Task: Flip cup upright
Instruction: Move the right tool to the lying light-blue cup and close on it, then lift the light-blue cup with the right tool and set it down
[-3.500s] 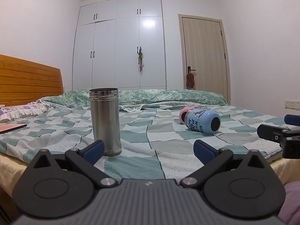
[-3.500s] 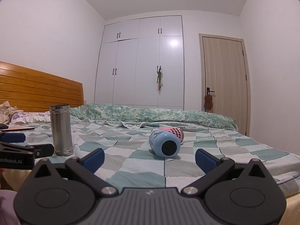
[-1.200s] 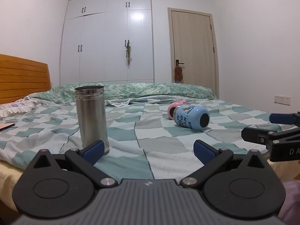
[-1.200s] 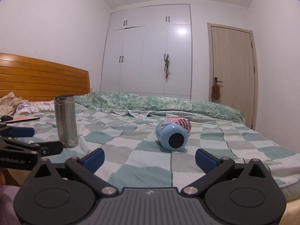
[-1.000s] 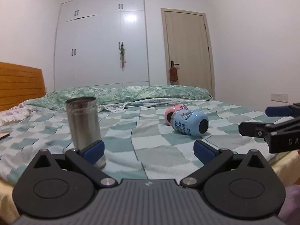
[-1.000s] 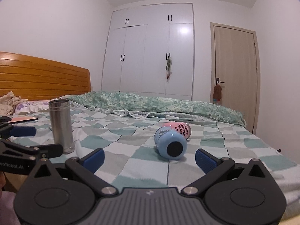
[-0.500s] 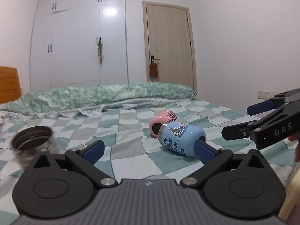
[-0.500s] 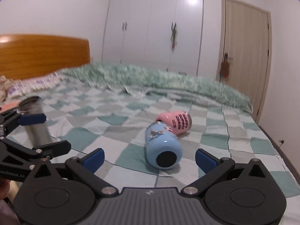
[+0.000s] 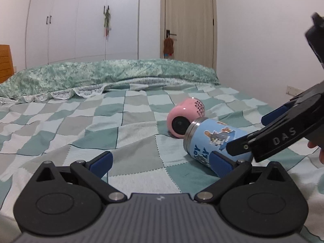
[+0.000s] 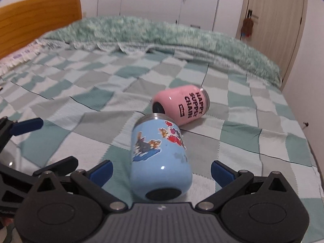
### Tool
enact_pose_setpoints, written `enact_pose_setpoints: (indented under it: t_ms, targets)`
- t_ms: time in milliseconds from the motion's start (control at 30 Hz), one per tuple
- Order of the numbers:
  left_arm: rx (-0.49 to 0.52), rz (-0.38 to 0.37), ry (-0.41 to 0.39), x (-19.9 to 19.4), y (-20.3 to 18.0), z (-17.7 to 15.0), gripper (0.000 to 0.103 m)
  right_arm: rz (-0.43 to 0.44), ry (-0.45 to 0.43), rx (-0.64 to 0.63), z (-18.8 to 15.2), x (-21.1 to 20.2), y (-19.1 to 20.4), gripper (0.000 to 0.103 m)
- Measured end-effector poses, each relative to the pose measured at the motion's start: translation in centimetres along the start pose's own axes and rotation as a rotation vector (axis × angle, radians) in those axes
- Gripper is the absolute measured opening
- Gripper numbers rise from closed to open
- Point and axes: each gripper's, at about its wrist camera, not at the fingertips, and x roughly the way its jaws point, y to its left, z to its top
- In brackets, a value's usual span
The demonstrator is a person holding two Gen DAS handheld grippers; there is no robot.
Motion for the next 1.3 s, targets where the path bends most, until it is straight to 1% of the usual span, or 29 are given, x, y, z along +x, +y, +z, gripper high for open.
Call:
enact_pose_setpoints:
  t_ms: [133,200,333,433,467,633,733,900,1000,1133,1300]
  targets:
    - [0.001,-0.027,0.037,1.7,0.4,-0.2,0.103,0.02,0.059,0.021,1.3,2.8,-0.7,0.103]
    - [-0.009,-0.021,0.066,2.5,0.6,-0.5,0.103,0.028,0.081,0.021,1.7,4.1,-0.8,0.103]
    - [-0.001,-0.011,0.084,3.0,0.5,-1.1,0.103,0.033,0.139,0.024,1.7,6.5,-0.5,0.103]
    - [-0.001,-0.006,0.076,2.9,0.5,-1.1,0.103,0.042,0.168,0.038,1.3,7.7,-0.4,0.095]
    - [-0.005,-0.011,0.073,2.9,0.5,-1.1,0.103,0.052,0.175,0.042,1.2,8.0,-0.5,0.087]
    - [-0.018,-0.012,0.079,2.8,0.7,-1.1,0.103,0.074,0.174,0.06,1.0,7.9,-0.6,0.085]
    - [-0.014,-0.012,0.066,2.4,0.7,-0.9,0.103,0.062,0.171,0.06,0.9,7.1,-0.5,0.085]
    - [0.004,-0.022,0.046,0.7,0.0,-0.5,0.103,0.06,0.134,0.085,0.9,4.5,-0.2,0.085]
    - [0.021,-0.044,0.029,-1.4,-0.6,-0.4,0.103,0.057,0.101,0.096,0.8,1.8,0.2,0.085]
    - [0.035,-0.066,0.03,-4.8,-1.0,-0.6,0.103,0.064,0.068,0.114,0.5,-2.1,1.1,0.085]
    - [0.042,-0.096,0.008,-9.8,-1.2,-1.3,0.103,0.098,0.03,0.132,-1.1,-7.0,3.1,0.085]
